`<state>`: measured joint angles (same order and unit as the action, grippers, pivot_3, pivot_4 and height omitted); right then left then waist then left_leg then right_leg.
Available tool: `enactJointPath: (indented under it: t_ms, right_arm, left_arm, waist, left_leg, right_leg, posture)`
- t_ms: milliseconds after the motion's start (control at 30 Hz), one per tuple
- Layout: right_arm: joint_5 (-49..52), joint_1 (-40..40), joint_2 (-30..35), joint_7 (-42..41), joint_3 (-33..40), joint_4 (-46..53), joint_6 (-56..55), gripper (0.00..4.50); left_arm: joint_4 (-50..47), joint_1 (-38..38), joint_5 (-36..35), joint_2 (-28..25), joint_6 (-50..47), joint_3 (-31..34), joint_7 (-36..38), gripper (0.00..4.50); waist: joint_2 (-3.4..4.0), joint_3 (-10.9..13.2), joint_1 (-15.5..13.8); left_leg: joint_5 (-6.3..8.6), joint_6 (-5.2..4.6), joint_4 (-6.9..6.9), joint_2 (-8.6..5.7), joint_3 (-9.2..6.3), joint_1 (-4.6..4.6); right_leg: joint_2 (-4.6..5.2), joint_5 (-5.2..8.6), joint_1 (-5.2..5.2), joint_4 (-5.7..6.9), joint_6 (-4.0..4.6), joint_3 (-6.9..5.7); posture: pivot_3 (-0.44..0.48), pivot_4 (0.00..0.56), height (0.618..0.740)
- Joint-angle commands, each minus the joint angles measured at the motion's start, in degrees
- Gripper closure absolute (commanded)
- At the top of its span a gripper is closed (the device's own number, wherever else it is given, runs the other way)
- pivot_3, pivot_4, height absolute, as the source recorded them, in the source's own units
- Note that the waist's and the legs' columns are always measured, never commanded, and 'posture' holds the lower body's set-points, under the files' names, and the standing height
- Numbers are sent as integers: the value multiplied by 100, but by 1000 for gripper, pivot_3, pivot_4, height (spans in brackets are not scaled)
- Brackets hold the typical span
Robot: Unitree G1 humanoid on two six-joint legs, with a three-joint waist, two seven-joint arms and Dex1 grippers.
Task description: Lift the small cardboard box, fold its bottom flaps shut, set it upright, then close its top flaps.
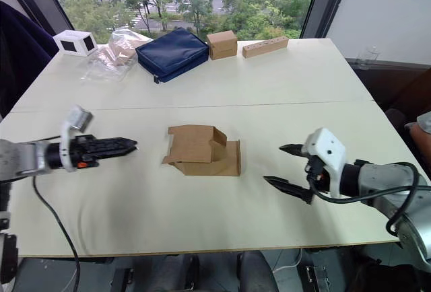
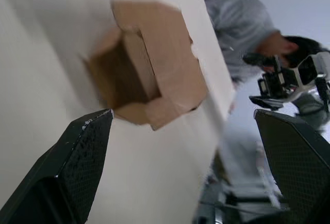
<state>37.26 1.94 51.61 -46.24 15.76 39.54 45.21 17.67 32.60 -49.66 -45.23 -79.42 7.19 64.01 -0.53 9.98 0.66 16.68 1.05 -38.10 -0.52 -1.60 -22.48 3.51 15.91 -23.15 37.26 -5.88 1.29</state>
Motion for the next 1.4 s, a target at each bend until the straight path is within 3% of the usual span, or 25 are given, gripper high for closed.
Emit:
enactJointPath:
  t_ms: [33,267,700,800,1100,1300,1400]
  right_arm:
    - [348,217,-116,501,-73,590,381,41]
    - [878,464,-183,1222,4,1132,888,41]
    - [1786,765,-22,2007,276,1207,1366,41]
    - [1938,777,3,2129,324,1186,1392,0]
    - [1925,551,-20,2299,313,1167,1218,0]
    - [1847,330,-112,2223,293,1053,942,0]
    - [2324,512,-789,2642,552,693,586,0]
  left_arm:
    - [424,416,173,203,34,-300,113,0]
    - [1473,1209,689,834,567,-795,430,0]
    - [2875,2216,1590,1655,1209,-1407,1342,0]
    - [3053,2340,1745,1771,1325,-1473,1535,738]
    - [3307,2509,2015,1827,1471,-1443,1895,4370]
    - [3053,2462,2045,1788,1469,-1405,2020,4455]
    - [2575,2532,1866,1692,1707,-1057,1941,4455]
  waist:
    - [-9,5,-4]
    - [-16,5,-15]
    - [-18,5,-13]
    - [-18,5,1]
    - [-18,5,-7]
    - [-18,5,-6]
    - [-25,6,-6]
  left_leg:
    - [0,1,-2,1,0,-3]
    - [-1,2,-6,-5,1,-7]
    - [-1,0,-7,-7,0,-13]
    - [-1,0,-7,-6,-1,-13]
    - [-1,0,-7,-3,-1,-15]
    - [-1,0,-9,-3,-2,-16]
    - [-1,0,-9,-2,-3,-16]
  right_leg:
    - [-1,0,-2,2,0,0]
    - [4,0,-3,0,0,1]
    - [1,0,-5,0,-1,0]
    - [-2,0,-6,0,-1,0]
    - [-6,0,-8,1,-1,0]
    - [-7,0,-8,1,-1,0]
    - [-8,0,-8,2,-1,1]
  posture:
    - [0,150,740]
    - [0,150,740]
    - [0,150,740]
    - [0,150,740]
    - [0,150,740]
    - [0,150,740]
    - [0,150,740]
